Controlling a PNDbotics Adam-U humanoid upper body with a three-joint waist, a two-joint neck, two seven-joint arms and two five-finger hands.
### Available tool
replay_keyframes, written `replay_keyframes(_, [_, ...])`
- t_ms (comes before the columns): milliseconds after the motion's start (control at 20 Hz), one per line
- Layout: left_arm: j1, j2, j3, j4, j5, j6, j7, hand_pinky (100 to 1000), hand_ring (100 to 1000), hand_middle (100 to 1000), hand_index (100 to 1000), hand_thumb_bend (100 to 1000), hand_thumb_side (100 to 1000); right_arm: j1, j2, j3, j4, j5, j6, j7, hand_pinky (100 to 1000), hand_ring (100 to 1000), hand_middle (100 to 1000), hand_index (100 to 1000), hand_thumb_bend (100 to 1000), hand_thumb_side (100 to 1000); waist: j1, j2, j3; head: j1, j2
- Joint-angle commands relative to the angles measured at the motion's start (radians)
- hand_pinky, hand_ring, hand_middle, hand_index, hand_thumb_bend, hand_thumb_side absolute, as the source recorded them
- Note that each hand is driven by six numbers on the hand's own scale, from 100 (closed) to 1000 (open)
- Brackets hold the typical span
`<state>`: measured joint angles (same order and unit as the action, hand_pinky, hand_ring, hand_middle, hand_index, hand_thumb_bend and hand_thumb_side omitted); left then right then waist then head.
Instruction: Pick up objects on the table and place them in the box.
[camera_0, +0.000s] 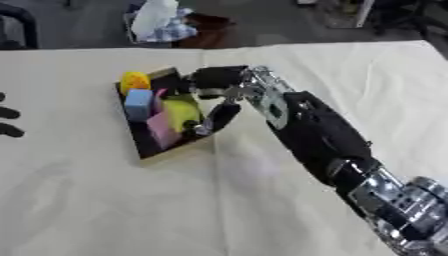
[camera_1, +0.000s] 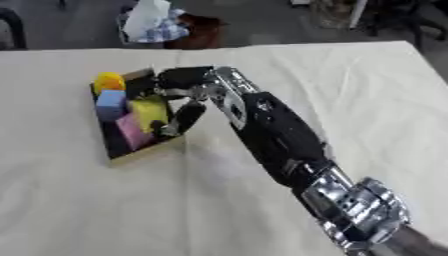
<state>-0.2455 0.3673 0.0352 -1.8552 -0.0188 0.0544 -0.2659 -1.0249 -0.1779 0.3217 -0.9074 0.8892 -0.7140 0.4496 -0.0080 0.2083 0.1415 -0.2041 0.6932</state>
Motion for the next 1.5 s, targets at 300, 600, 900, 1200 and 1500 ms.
replay_keyframes(300, [-0.009, 0.009, 0.004, -0.012, 0.002, -0.001, -0.006, 818, 627, 675, 878, 100, 858, -0.014, 0.025, -0.012, -0.022, 0.074, -0.019, -0.034, 826, 783, 652, 986, 121, 397, 0.009, -0.014, 0.003, -0.003, -0.011])
replay_keyframes(600, [-0.011, 0.005, 0.002, -0.012, 0.003, -0.002, -0.009, 818, 628, 676, 879, 100, 859, -0.018, 0.05, -0.045, 0.025, 0.17, 0.018, -0.134, 846, 836, 856, 1000, 141, 426, 0.01, -0.014, 0.009, -0.008, -0.014])
replay_keyframes(900, [-0.01, 0.004, 0.003, -0.011, 0.003, 0.0, -0.008, 819, 628, 676, 879, 100, 861, -0.02, 0.054, -0.078, 0.096, 0.253, 0.025, -0.17, 876, 897, 989, 1000, 186, 557, 0.006, -0.014, 0.011, -0.007, -0.015])
replay_keyframes(1200, [-0.009, 0.003, 0.003, -0.01, 0.003, 0.001, -0.009, 819, 628, 676, 879, 100, 862, -0.025, 0.051, -0.107, 0.138, 0.276, 0.029, -0.178, 886, 910, 1000, 1000, 171, 613, 0.006, -0.014, 0.01, -0.007, -0.015])
replay_keyframes(1500, [-0.008, 0.004, 0.004, -0.01, 0.003, 0.0, -0.009, 819, 628, 676, 879, 100, 862, -0.024, 0.044, -0.132, 0.181, 0.27, 0.042, -0.16, 888, 910, 1000, 1000, 149, 650, 0.007, -0.015, 0.008, -0.005, -0.015])
